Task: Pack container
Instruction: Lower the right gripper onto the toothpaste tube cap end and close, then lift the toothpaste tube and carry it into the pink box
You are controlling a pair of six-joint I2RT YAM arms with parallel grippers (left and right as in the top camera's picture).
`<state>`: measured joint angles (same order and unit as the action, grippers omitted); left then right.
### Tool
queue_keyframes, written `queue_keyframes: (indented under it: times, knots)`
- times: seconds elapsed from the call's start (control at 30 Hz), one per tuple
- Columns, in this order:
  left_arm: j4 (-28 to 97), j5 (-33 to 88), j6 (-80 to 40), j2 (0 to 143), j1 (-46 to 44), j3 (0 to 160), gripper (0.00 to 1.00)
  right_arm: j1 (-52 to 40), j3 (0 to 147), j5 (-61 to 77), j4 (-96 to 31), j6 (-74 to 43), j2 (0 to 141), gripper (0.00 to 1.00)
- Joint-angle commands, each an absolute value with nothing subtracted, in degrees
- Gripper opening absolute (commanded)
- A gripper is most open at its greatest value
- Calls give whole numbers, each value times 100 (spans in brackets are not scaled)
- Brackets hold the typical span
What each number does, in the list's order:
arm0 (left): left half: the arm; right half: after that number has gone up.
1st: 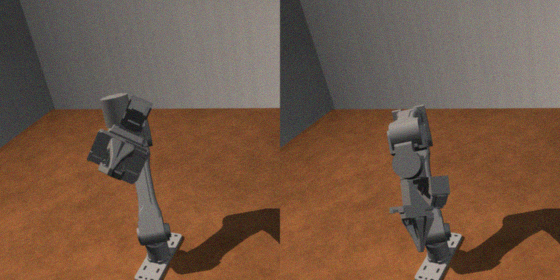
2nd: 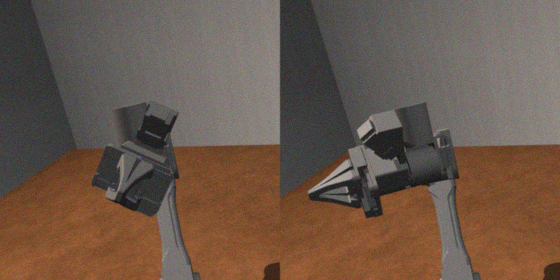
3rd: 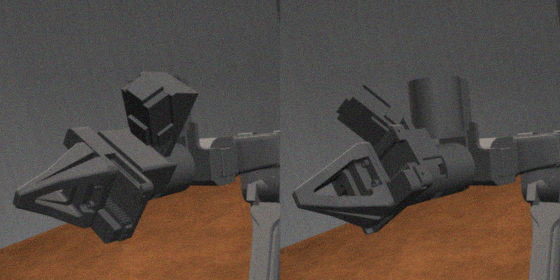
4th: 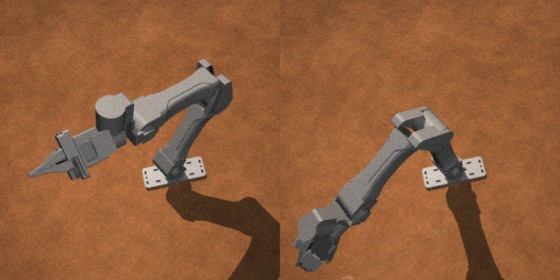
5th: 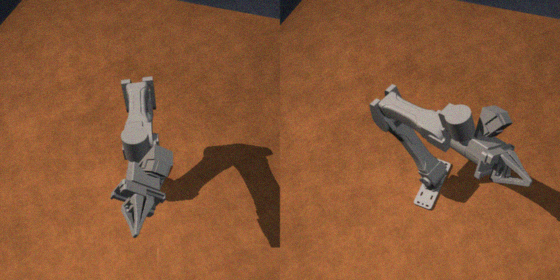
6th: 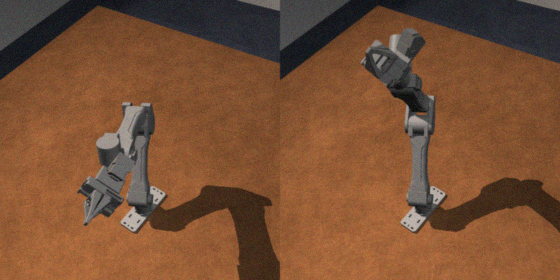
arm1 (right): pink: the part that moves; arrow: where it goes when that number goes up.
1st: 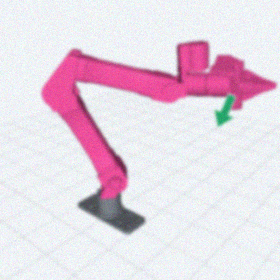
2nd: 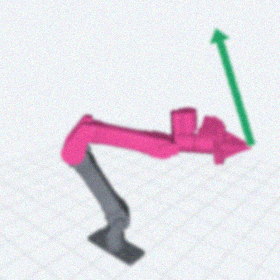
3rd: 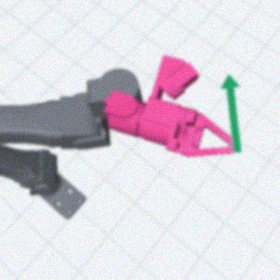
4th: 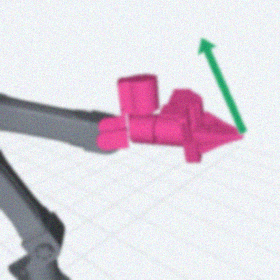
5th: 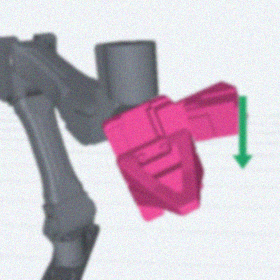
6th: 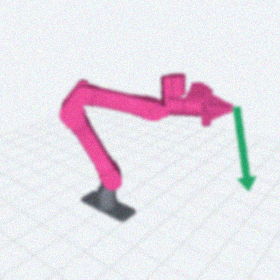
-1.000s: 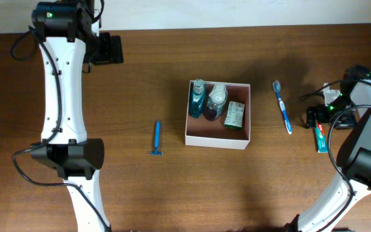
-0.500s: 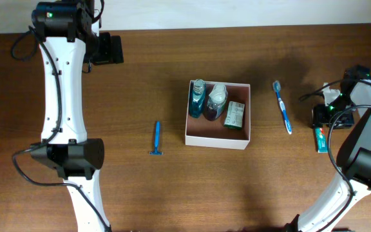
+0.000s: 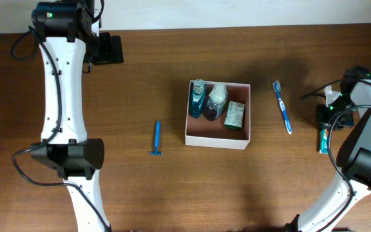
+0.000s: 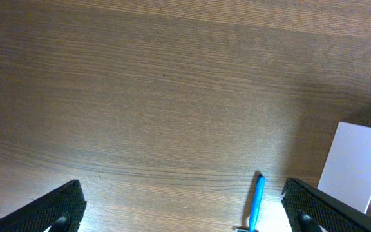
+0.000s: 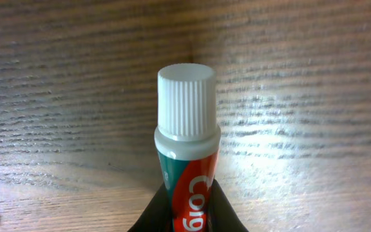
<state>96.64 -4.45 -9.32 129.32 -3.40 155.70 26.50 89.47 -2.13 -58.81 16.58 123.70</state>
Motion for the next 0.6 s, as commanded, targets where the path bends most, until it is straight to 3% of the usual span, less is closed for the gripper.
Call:
queue_keyframes:
  times: [0.0, 0.57]
  knots:
    - [9668, -427, -980, 12866, -331, 15561, 99, 2663, 9052, -178, -6088, 1221, 12411, 12]
    - [9668, -427, -980, 12866, -331, 15561, 99, 2495, 12055, 3197, -9625, 1044, 12396, 13]
